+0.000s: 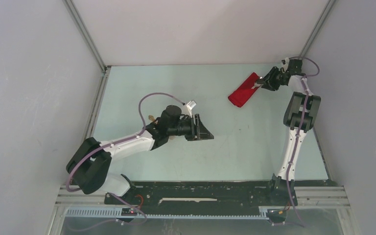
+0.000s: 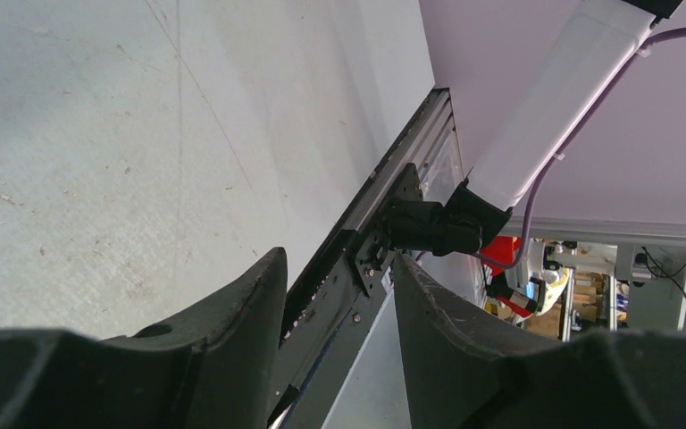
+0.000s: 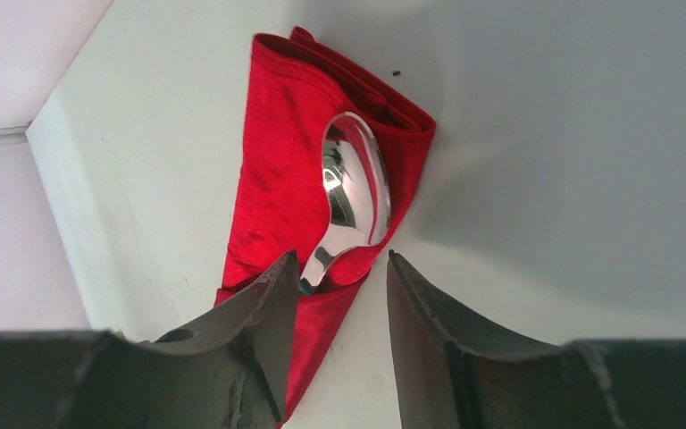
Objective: Fold the napkin into a case and place the utensils inside
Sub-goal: Insert the spoon into the folded napkin.
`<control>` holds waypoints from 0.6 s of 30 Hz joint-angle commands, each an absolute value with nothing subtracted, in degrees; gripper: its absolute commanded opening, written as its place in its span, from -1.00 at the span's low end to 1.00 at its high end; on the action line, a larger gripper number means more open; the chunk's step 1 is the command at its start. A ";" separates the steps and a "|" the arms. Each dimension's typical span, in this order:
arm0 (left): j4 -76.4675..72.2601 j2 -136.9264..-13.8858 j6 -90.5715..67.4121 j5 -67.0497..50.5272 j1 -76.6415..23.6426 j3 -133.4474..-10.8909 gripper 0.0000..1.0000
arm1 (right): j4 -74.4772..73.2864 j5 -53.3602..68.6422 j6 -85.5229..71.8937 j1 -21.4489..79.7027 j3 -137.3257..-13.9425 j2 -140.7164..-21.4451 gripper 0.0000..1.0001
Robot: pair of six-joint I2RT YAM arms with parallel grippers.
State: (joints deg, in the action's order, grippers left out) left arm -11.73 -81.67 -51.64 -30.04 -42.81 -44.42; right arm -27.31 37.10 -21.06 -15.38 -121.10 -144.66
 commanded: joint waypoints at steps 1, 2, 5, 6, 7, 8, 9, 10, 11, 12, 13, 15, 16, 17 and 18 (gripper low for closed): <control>-14.24 -77.87 -52.29 -28.73 -43.12 -43.68 0.03 | -31.57 34.33 -16.89 -14.60 -125.05 -140.62 -0.03; -14.19 -77.65 -52.36 -28.66 -43.12 -43.46 0.03 | -31.40 33.81 -16.69 -14.59 -124.83 -140.36 -0.03; -14.06 -76.77 -52.30 -28.06 -43.09 -42.67 0.03 | -31.45 31.94 -15.95 -14.46 -124.76 -139.84 -0.06; -13.85 -76.55 -52.25 -27.85 -43.07 -42.45 0.03 | -31.33 31.52 -15.92 -14.42 -125.14 -139.93 -0.07; -13.74 -76.34 -52.15 -27.64 -43.13 -42.33 0.03 | -31.79 31.00 -15.72 -14.48 -126.01 -140.46 -0.07; -13.53 -76.22 -52.05 -27.56 -43.14 -42.28 0.03 | -32.61 30.47 -15.39 -14.50 -127.28 -141.18 -0.09; -13.21 -76.02 -51.91 -27.52 -43.10 -42.22 0.03 | -33.48 29.92 -14.98 -14.57 -128.52 -141.89 -0.10; -12.89 -75.76 -51.74 -27.39 -43.13 -42.22 0.03 | -33.73 29.68 -14.73 -14.59 -129.18 -142.23 -0.11; -12.70 -75.62 -51.46 -27.23 -43.09 -42.27 0.03 | -33.33 29.65 -14.68 -14.59 -129.23 -142.38 -0.14; -12.41 -75.51 -51.23 -27.21 -43.07 -42.32 0.03 | -32.48 29.44 -14.62 -14.59 -129.25 -142.59 -0.17; -12.20 -75.41 -51.10 -27.21 -43.09 -42.42 0.03 | -32.16 29.29 -14.59 -14.59 -129.51 -142.78 -0.21; -11.96 -75.54 -50.90 -27.23 -43.08 -42.53 0.03 | -32.40 29.58 -14.66 -14.75 -131.10 -143.98 -0.30; -11.95 -75.56 -50.85 -27.33 -43.07 -42.54 0.03 | -33.00 29.86 -14.63 -14.83 -132.65 -144.90 -0.34; -11.93 -75.63 -50.81 -27.36 -43.14 -42.53 0.03 | -33.67 30.29 -14.75 -14.92 -134.11 -146.19 -0.36; -11.87 -75.71 -50.71 -27.40 -43.08 -42.54 0.03 | -34.41 30.48 -14.76 -14.94 -135.66 -146.86 -0.37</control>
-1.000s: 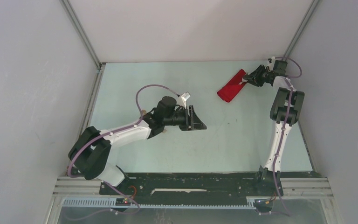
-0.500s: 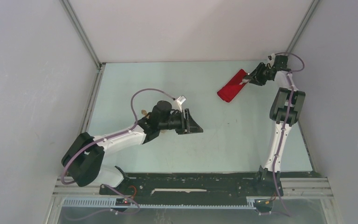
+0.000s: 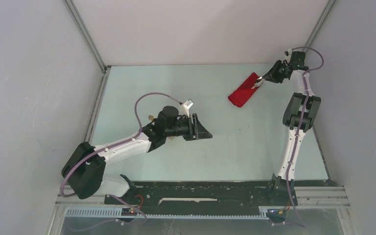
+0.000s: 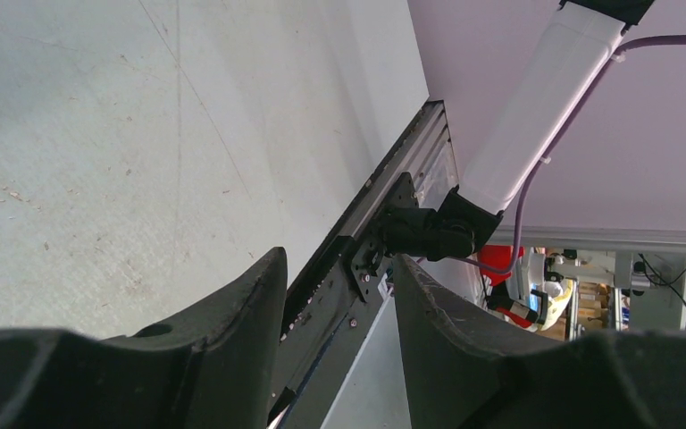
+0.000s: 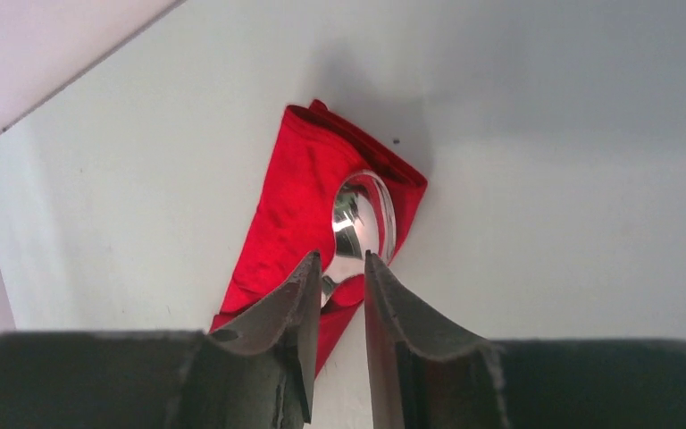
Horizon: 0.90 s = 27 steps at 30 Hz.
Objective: Fold the napkin into a case and place the utensils inside
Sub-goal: Insert the spoon into the folded napkin.
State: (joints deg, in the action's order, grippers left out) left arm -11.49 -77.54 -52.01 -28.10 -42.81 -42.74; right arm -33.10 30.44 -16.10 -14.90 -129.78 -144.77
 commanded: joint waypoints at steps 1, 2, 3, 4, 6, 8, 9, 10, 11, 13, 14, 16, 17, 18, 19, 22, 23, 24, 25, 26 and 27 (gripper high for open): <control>-11.87 -75.82 -50.71 -27.42 -43.06 -42.58 0.03 | -34.59 30.38 -14.70 -14.94 -136.29 -147.23 -0.37; -11.85 -75.91 -50.71 -27.50 -43.01 -42.62 0.03 | -34.29 30.23 -14.58 -14.94 -136.28 -147.29 -0.33; -11.84 -75.98 -50.76 -27.54 -43.04 -42.63 0.03 | -33.94 30.03 -14.59 -14.94 -136.19 -147.25 -0.29; -11.86 -76.06 -50.65 -27.59 -43.03 -42.67 0.03 | -33.66 29.86 -14.52 -14.94 -136.21 -147.34 -0.27; -11.85 -76.26 -50.63 -27.52 -43.00 -42.79 0.03 | -33.38 30.37 -14.91 -15.07 -136.79 -148.00 -0.27; -11.91 -76.53 -50.63 -27.69 -42.98 -42.95 0.03 | -33.85 30.47 -14.96 -15.18 -137.82 -149.00 -0.32; -11.87 -76.67 -50.63 -27.82 -43.02 -43.04 0.03 | -34.02 30.53 -14.93 -15.20 -138.11 -149.47 -0.33; -11.87 -76.71 -50.63 -27.78 -42.98 -43.13 0.03 | -34.02 30.56 -14.86 -15.25 -138.08 -149.76 -0.33; -11.91 -76.73 -50.63 -27.79 -42.99 -43.15 0.03 | -33.97 30.67 -14.90 -15.29 -138.08 -150.07 -0.33; -11.88 -76.70 -50.58 -27.80 -42.98 -43.24 0.03 | -33.76 30.59 -14.94 -15.30 -138.16 -150.35 -0.32; -11.80 -76.71 -50.55 -27.87 -42.96 -43.29 0.03 | -33.63 30.47 -14.96 -15.29 -138.28 -150.51 -0.31; -11.72 -76.73 -50.54 -27.99 -42.94 -43.37 0.03 | -33.56 30.51 -15.15 -15.29 -138.69 -150.79 -0.31; -11.75 -76.73 -50.54 -27.95 -42.93 -43.40 0.04 | -33.62 30.52 -15.26 -15.29 -138.88 -150.98 -0.30; -11.77 -76.77 -50.54 -27.95 -42.85 -43.42 0.03 | -33.62 30.54 -15.29 -15.23 -139.07 -151.14 -0.32; -11.75 -76.80 -50.54 -27.88 -42.82 -43.40 0.03 | -33.65 30.72 -15.29 -15.21 -139.35 -151.35 -0.33; -11.86 -76.90 -50.63 -27.98 -42.84 -43.51 0.03 | -33.88 30.81 -15.51 -15.12 -139.72 -151.76 -0.41; -11.92 -76.90 -50.69 -28.02 -42.85 -43.51 0.03 | -33.78 31.02 -15.62 -15.12 -139.79 -151.90 -0.43; -11.91 -76.78 -50.67 -27.98 -42.87 -43.51 0.03 | -33.79 31.02 -15.72 -15.12 -139.94 -152.02 -0.44; -11.87 -76.67 -50.66 -27.98 -42.82 -43.51 0.03 | -33.84 31.12 -15.72 -15.07 -140.07 -152.11 -0.45; -11.87 -76.64 -50.70 -27.94 -42.76 -43.43 0.03 | -33.76 31.23 -15.80 -15.11 -140.16 -152.21 -0.47; -11.80 -76.58 -50.71 -27.96 -42.73 -43.38 0.03 | -33.77 31.34 -15.89 -15.18 -140.30 -152.33 -0.50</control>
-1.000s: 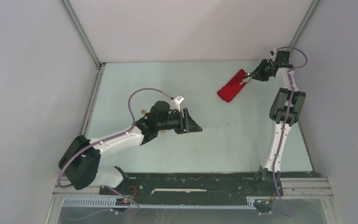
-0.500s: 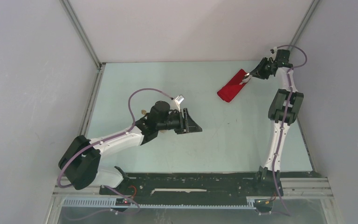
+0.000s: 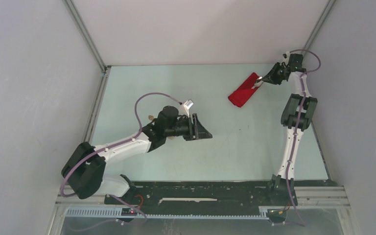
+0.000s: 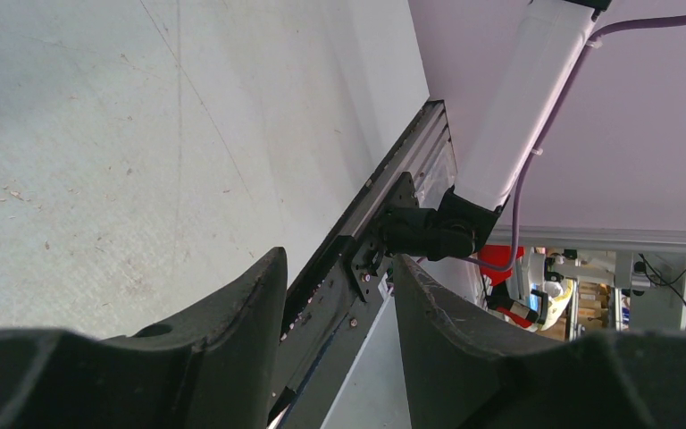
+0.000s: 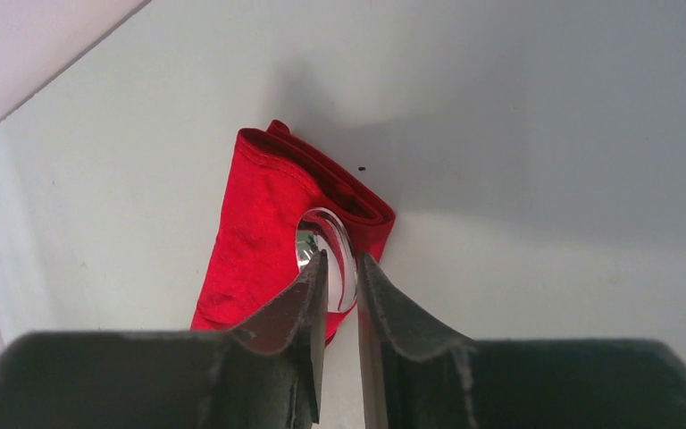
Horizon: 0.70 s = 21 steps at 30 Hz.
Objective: Fold the napkin into a case and place the utensils inside
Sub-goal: Insert the spoon into the folded napkin.
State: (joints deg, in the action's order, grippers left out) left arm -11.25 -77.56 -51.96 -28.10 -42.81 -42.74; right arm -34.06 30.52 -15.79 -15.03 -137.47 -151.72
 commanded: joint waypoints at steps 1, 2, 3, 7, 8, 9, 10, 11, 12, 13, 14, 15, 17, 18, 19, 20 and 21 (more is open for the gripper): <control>-11.78 -76.56 -50.64 -27.97 -42.72 -43.41 0.03 | -33.69 31.38 -15.91 -15.20 -140.38 -152.39 -0.52; -11.78 -76.51 -50.63 -28.09 -42.73 -43.42 0.03 | -33.65 31.39 -15.97 -15.20 -140.44 -152.52 -0.52; -11.78 -76.62 -50.63 -28.07 -42.65 -43.37 0.03 | -33.71 31.27 -15.99 -15.21 -140.58 -152.68 -0.52; -11.95 -76.81 -50.63 -28.21 -42.58 -43.50 0.03 | -34.09 31.06 -16.06 -15.12 -141.32 -153.10 -0.50; -11.95 -76.82 -50.63 -28.22 -42.60 -43.51 0.03 | -34.03 30.97 -16.00 -15.12 -141.38 -153.10 -0.50; -12.04 -76.77 -50.63 -28.21 -42.57 -43.51 0.03 | -34.09 30.89 -15.99 -15.12 -141.41 -153.17 -0.50; -12.03 -76.85 -50.63 -28.22 -42.56 -43.46 0.03 | -34.17 30.99 -15.99 -15.04 -141.44 -153.26 -0.51; -12.04 -76.82 -50.63 -28.24 -42.54 -43.42 0.03 | -34.18 31.06 -15.92 -15.03 -141.57 -153.32 -0.56; -12.08 -76.82 -50.63 -28.34 -42.58 -43.42 0.03 | -34.26 31.17 -15.85 -15.03 -141.52 -153.29 -0.62; -12.10 -76.82 -50.63 -28.31 -42.58 -43.39 0.03 | -34.32 31.37 -15.82 -15.03 -141.58 -153.28 -0.67; -12.13 -76.82 -50.63 -28.30 -42.58 -43.41 0.03 | -34.39 31.48 -15.75 -15.03 -141.55 -153.28 -0.71; -12.13 -76.82 -50.63 -28.31 -42.51 -43.34 0.04 | -34.45 31.65 -15.68 -15.03 -141.51 -153.22 -0.74; -12.12 -76.81 -50.63 -28.44 -42.46 -43.33 0.03 | -34.44 32.07 -15.41 -15.03 -141.27 -153.00 -0.80; -12.13 -76.72 -50.63 -28.36 -42.46 -43.29 0.03 | -34.14 32.46 -15.31 -15.03 -140.81 -152.83 -0.87; -12.13 -76.66 -50.64 -28.35 -42.52 -43.24 0.03 | -33.92 32.85 -15.35 -15.10 -140.60 -152.72 -0.95; -12.13 -76.58 -50.63 -28.37 -42.50 -43.24 0.03 | -33.88 33.23 -15.23 -15.14 -140.39 -152.63 -0.99; -12.08 -76.49 -50.70 -28.36 -42.49 -43.26 0.03 | -33.66 33.47 -15.16 -15.12 -140.18 -152.52 -1.00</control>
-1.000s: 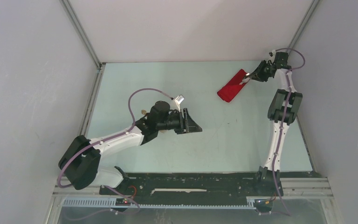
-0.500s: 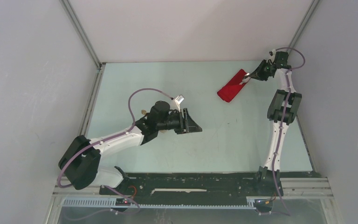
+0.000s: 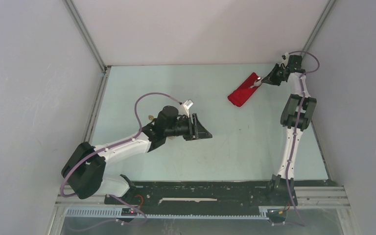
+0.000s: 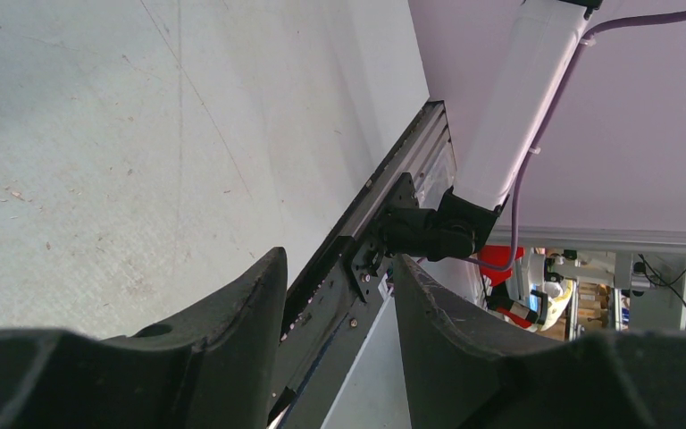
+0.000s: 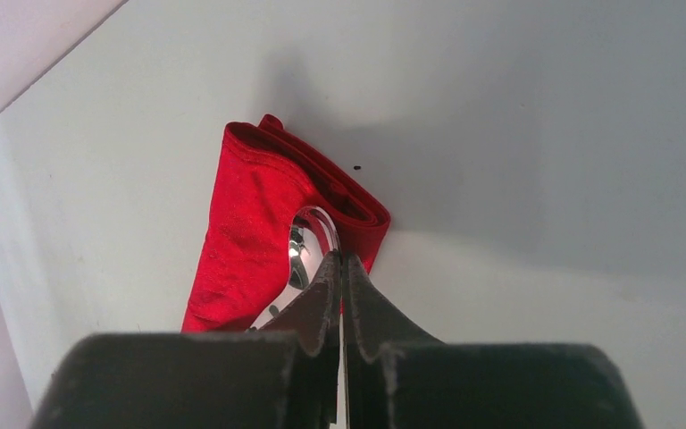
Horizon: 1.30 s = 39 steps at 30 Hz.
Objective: Fold the napkin into a case and place the utensils inside
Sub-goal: Insert the spoon into the folded napkin, then pick up the fork from the center of the board.
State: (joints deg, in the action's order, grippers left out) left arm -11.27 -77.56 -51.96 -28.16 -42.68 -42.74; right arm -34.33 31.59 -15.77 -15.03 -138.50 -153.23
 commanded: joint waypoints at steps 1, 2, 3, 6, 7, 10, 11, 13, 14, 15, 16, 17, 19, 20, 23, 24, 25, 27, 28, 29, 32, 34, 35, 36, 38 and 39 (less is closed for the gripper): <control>-12.12 -76.47 -50.71 -28.35 -42.41 -43.24 0.03 | -33.32 33.84 -15.09 -15.12 -139.69 -152.24 -1.00; -12.06 -76.47 -50.71 -28.31 -42.45 -43.24 0.03 | -32.86 34.00 -14.95 -15.16 -138.83 -151.79 -1.00; -12.14 -76.42 -50.78 -28.35 -42.40 -43.24 0.03 | -32.16 34.40 -14.87 -15.12 -137.88 -151.28 -1.00; -12.11 -76.22 -50.84 -28.35 -42.36 -43.23 0.03 | -30.53 35.58 -14.79 -15.29 -135.56 -150.03 -1.00; -12.13 -76.20 -50.85 -28.35 -42.41 -43.24 0.03 | -30.50 35.83 -14.67 -15.30 -135.39 -149.95 -1.00; -12.16 -76.20 -50.89 -28.34 -42.41 -43.24 0.02 | -30.87 36.45 -14.32 -15.23 -135.43 -149.88 -1.00; -12.14 -76.20 -50.93 -28.35 -42.45 -43.31 0.03 | -30.93 36.54 -14.06 -15.14 -135.32 -149.76 -1.00; -12.20 -76.12 -50.89 -28.31 -42.38 -43.29 0.02 | -30.66 36.73 -13.53 -14.90 -134.57 -149.32 -1.00; -12.22 -76.05 -50.89 -28.22 -42.41 -43.25 0.03 | -30.60 36.69 -13.36 -14.79 -134.32 -149.18 -1.00; -12.19 -76.03 -50.95 -28.21 -42.43 -43.24 0.03 | -30.48 36.71 -13.19 -14.77 -134.01 -148.90 -1.00; -12.15 -76.03 -51.02 -28.15 -42.31 -43.20 0.03 | -30.35 36.86 -13.31 -14.77 -133.57 -148.67 -1.00; -12.14 -75.95 -51.17 -28.05 -42.25 -43.16 0.03 | -30.14 36.72 -13.28 -14.77 -133.00 -148.34 -1.00; -11.83 -75.70 -51.74 -27.77 -41.25 -42.95 0.03 | -29.28 36.14 -13.22 -14.81 -131.42 -147.41 -0.83; -11.15 -75.48 -52.22 -27.22 -40.31 -42.74 0.04 | -29.19 35.27 -13.27 -14.77 -130.50 -146.58 -0.68; -2.92 -74.09 -53.26 -20.20 -35.47 -42.21 0.04 | -28.66 32.43 -13.46 -14.72 -126.24 -140.80 -0.32; 3.22 -73.79 -53.69 -15.71 -33.47 -42.67 0.04 | -27.82 30.83 -13.78 -14.64 -123.70 -137.71 -0.22; 13.01 -73.86 -54.63 -10.02 -31.75 -43.51 0.11 | -27.48 28.40 -14.24 -14.60 -120.82 -134.53 -0.14; 25.70 -75.31 -57.16 -1.35 -28.58 -46.69 0.24 | -28.07 24.43 -15.53 -14.43 -115.66 -128.21 -0.01; 30.96 -76.53 -58.34 1.85 -27.51 -48.59 0.24 | -28.76 21.97 -16.18 -14.25 -112.84 -124.80 0.02; 34.91 -77.80 -59.68 4.42 -26.95 -50.77 0.23 | -29.08 19.90 -17.25 -13.86 -109.75 -121.63 0.05; 44.55 -82.77 -67.13 9.63 -26.07 -57.43 0.22 | -29.13 15.63 -19.96 -10.63 -98.07 -111.83 0.07; 49.51 -87.81 -71.80 11.04 -25.74 -61.97 0.20 | -25.90 13.23 -21.83 -7.56 -90.21 -104.26 0.08; 51.37 -90.02 -73.73 10.27 -25.40 -63.97 0.17 | -24.01 13.04 -22.26 -5.68 -86.14 -101.69 0.09; 51.92 -92.38 -75.21 9.23 -24.99 -65.55 0.15 | -22.22 12.56 -22.44 -3.93 -82.87 -99.27 0.10; 53.01 -96.55 -77.49 8.04 -23.79 -68.71 0.08 | -21.06 12.28 -22.46 0.59 -78.11 -96.45 0.13; 53.93 -98.12 -78.90 8.57 -23.22 -69.66 0.07 | -20.91 12.96 -22.13 2.60 -76.95 -95.77 0.13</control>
